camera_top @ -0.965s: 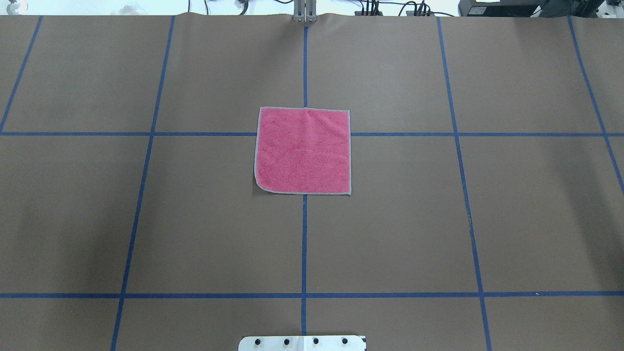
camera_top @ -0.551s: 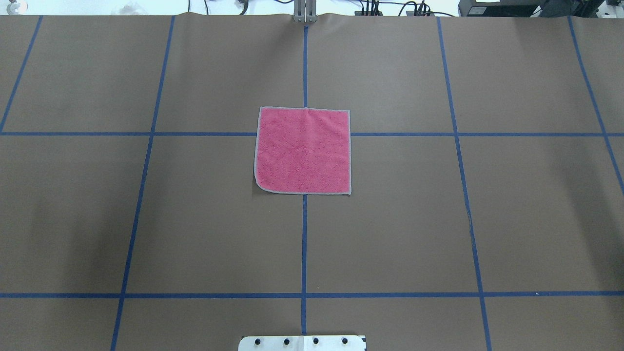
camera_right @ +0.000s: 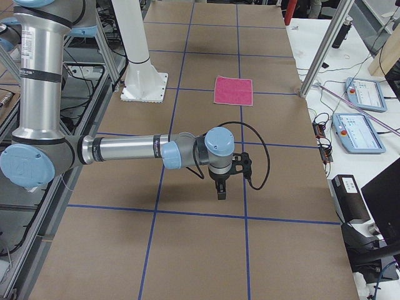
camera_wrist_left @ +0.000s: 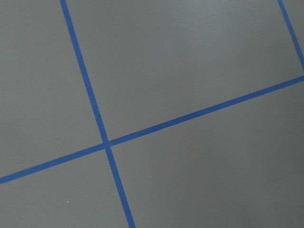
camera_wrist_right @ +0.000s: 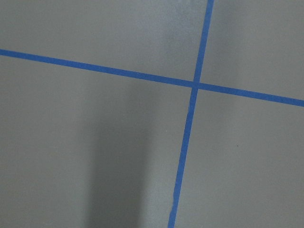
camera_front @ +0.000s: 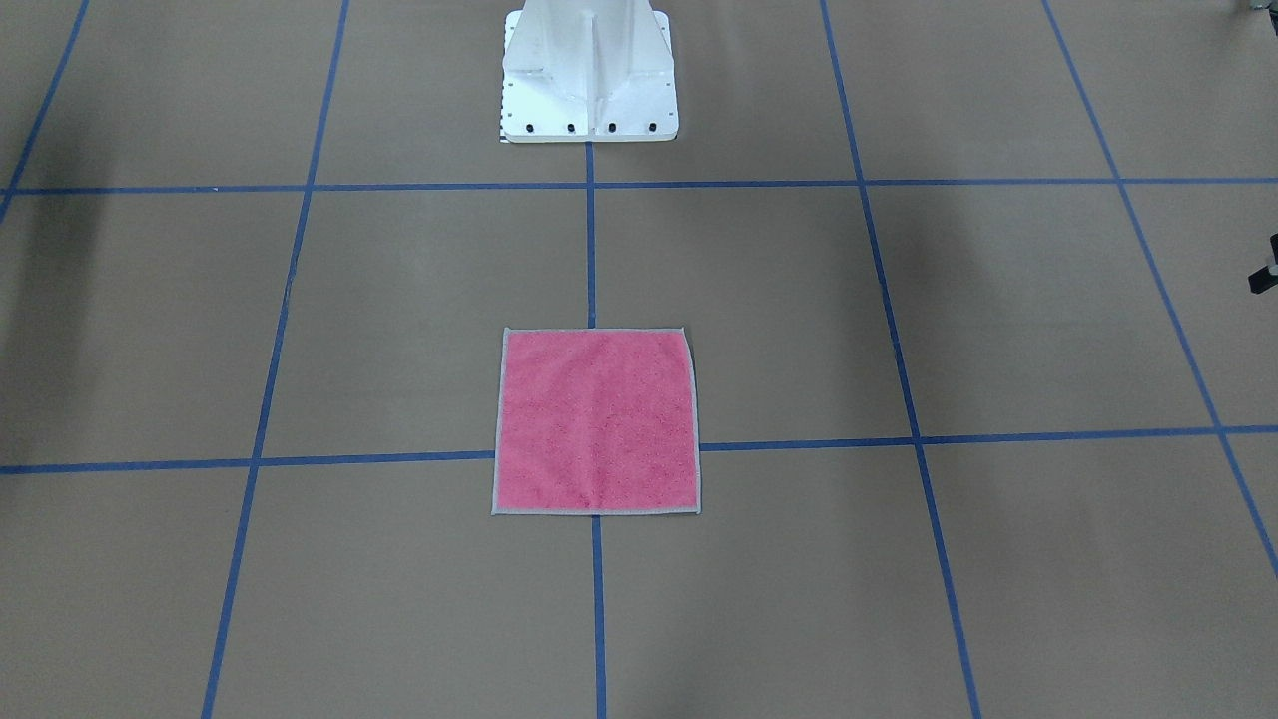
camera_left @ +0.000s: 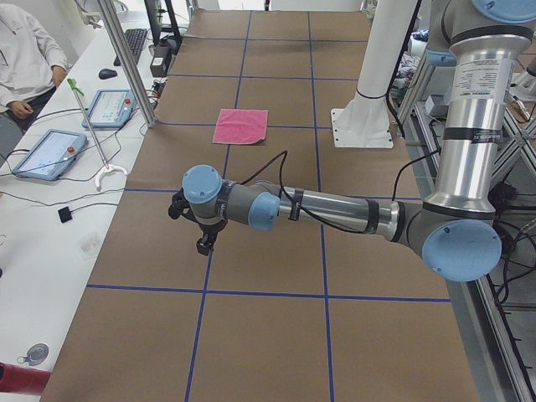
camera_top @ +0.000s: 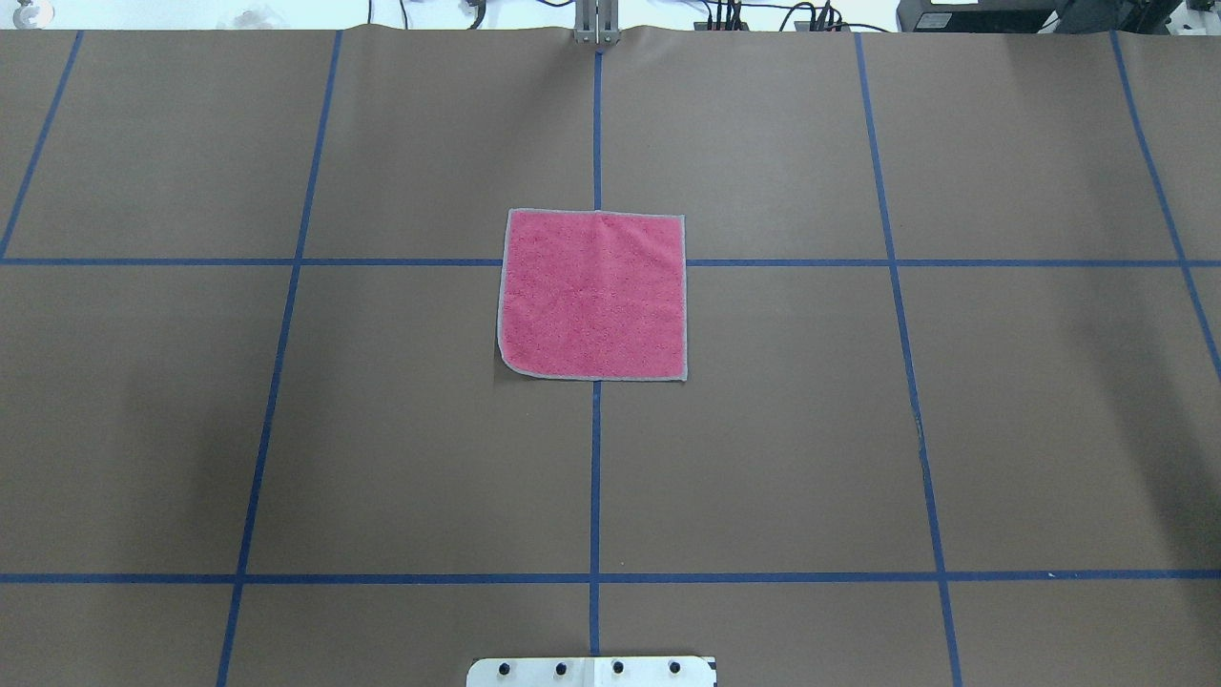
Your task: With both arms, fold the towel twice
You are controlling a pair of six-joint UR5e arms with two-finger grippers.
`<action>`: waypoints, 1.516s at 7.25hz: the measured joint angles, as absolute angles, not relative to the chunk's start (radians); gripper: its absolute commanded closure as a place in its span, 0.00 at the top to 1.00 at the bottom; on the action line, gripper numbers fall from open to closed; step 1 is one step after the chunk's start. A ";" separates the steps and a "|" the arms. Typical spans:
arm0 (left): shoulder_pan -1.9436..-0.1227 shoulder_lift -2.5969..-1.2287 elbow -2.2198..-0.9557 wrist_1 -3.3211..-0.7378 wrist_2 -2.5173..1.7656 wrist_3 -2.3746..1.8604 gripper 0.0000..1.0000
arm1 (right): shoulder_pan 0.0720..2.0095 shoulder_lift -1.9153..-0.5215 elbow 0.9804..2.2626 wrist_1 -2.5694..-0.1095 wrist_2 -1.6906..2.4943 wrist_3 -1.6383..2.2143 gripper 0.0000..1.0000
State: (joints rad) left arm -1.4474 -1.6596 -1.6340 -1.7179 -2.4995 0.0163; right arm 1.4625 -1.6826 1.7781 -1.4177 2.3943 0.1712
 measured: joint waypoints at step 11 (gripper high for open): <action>-0.989 -1.942 -1.634 -2.027 -2.277 -1.161 1.00 | 0.907 -1.323 1.781 -1.141 2.147 1.359 0.98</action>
